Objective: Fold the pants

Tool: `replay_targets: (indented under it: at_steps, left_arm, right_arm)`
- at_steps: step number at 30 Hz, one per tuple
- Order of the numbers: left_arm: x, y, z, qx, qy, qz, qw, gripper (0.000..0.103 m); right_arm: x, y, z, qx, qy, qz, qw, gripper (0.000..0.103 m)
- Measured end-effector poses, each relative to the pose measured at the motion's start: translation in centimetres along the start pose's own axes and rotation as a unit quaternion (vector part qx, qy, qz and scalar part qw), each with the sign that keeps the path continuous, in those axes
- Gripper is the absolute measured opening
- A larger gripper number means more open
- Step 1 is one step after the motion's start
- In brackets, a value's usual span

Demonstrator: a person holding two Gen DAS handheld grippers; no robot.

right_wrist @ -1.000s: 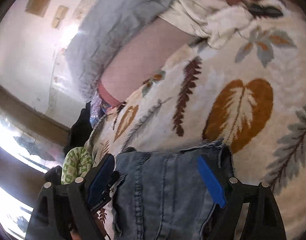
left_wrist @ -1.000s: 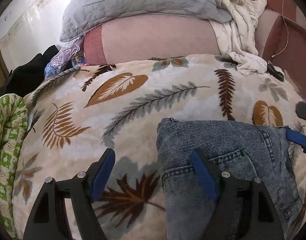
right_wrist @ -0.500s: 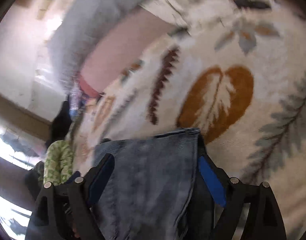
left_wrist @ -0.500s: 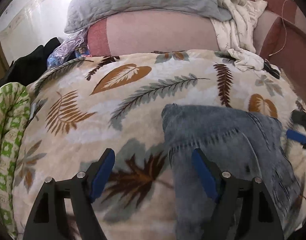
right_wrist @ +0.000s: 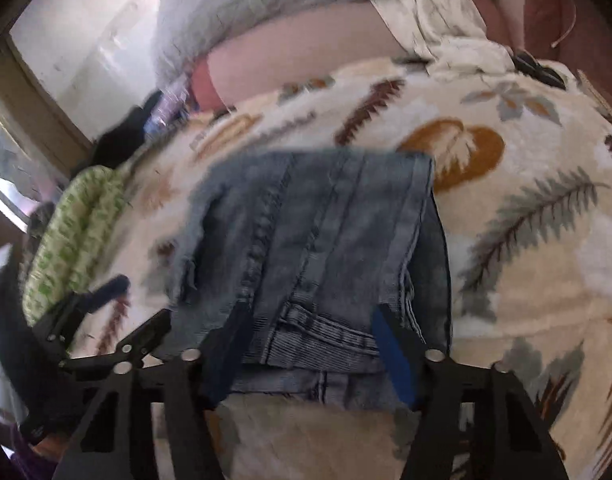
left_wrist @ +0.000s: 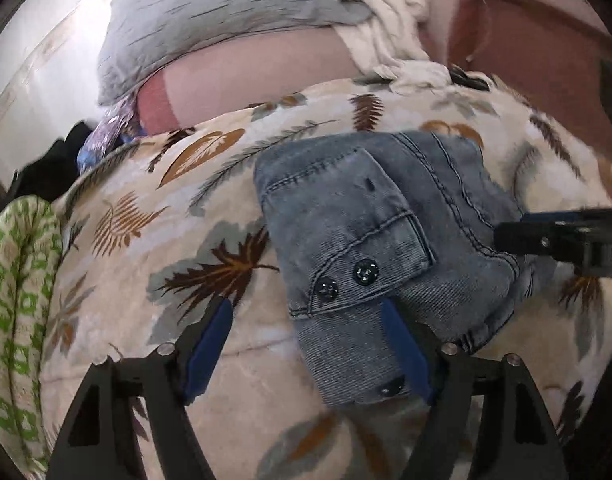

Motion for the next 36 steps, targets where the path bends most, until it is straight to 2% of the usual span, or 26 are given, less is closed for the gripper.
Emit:
replay_targets:
  at_steps: [2,4,7,9,11,12,13,15,17,20,23,24,25,26,27,30,33,36]
  left_arm:
    - [0.0,0.0,-0.2,-0.006,0.007,-0.003,1.0,0.07]
    - [0.0,0.0,-0.5,-0.022,0.015,-0.002,0.9996,0.056]
    - [-0.2,0.2,-1.2,-0.023,0.037,-0.004,0.999,0.052]
    - [-0.2,0.2,-1.5,-0.023,0.049,-0.006,0.9985,0.048]
    - [-0.1,0.2,-1.7,-0.023,0.053,-0.007,0.9983,0.047]
    - [-0.2,0.2,-1.7,-0.022,0.054,-0.007,0.9983,0.047]
    - [-0.2,0.3,-1.6,-0.022,0.054,-0.007,0.9983,0.047]
    - [-0.2,0.4,-1.5,-0.024,0.051,-0.006,0.9984,0.047]
    - [-0.1,0.5,-1.6,-0.024,0.052,-0.005,0.9984,0.047]
    - [-0.1,0.6,-1.6,-0.022,0.049,-0.003,0.9986,0.047]
    - [-0.2,0.6,-1.6,-0.022,0.049,-0.004,0.9986,0.047]
    - [-0.2,0.6,-1.5,-0.022,0.046,-0.003,0.9987,0.047]
    - [-0.2,0.6,-1.4,-0.023,0.043,-0.001,0.9988,0.047]
    - [-0.1,0.6,-1.3,-0.025,0.041,0.0,0.9989,0.047]
    - [-0.1,0.5,-1.3,-0.025,0.039,0.001,0.9989,0.047]
    - [-0.1,0.2,-1.6,-0.015,0.05,-0.001,0.9987,0.047]
    - [-0.3,0.4,-2.4,-0.001,0.079,-0.004,0.9969,0.047]
    - [-0.3,0.2,-2.9,0.007,0.1,-0.005,0.9949,0.046]
  right_arm:
    - [-0.1,0.1,-0.6,0.001,0.008,0.002,1.0,0.059]
    - [0.1,-0.5,-1.7,0.026,0.038,-0.005,0.999,0.058]
    - [0.4,-0.7,-4.1,0.088,0.104,0.003,0.991,0.058]
    - [0.4,-0.7,-4.8,0.112,0.127,0.009,0.986,0.058]
    - [0.3,-0.6,-5.0,0.111,0.133,0.01,0.985,0.058]
    - [0.4,-0.7,-5.3,0.104,0.139,0.006,0.985,0.051]
    - [0.4,-1.1,-5.8,0.104,0.15,-0.004,0.983,0.055]
    - [0.7,-1.6,-6.5,0.112,0.16,-0.012,0.981,0.054]
    - [0.6,-1.0,-6.7,0.122,0.163,0.003,0.979,0.054]
    - [0.6,0.1,-6.3,0.103,0.153,0.022,0.983,0.054]
    - [0.4,1.0,-6.0,0.115,0.157,0.038,0.98,0.053]
    - [0.5,1.0,-5.9,0.114,0.157,0.032,0.98,0.047]
    - [0.6,0.8,-6.0,0.117,0.157,0.023,0.98,0.034]
    - [0.6,0.6,-6.0,0.117,0.157,0.016,0.981,0.026]
    - [0.8,0.1,-6.0,0.112,0.154,0.002,0.982,0.019]
    - [1.0,-0.6,-5.2,0.093,0.126,-0.019,0.988,0.018]
    - [0.6,0.3,-4.0,0.028,0.081,-0.004,0.996,0.017]
    - [0.3,0.9,-2.4,-0.037,0.029,-0.005,0.999,0.017]
Point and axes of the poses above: each gripper's, at about its wrist camera, not at the fingertips, and y roughly the way its jaws point, z to its left, x to its top, the point moved 1 cm from there along y, roughly the way its jaws point, and after that the axes turned 4 degrees about y, right-handed, at the moved point
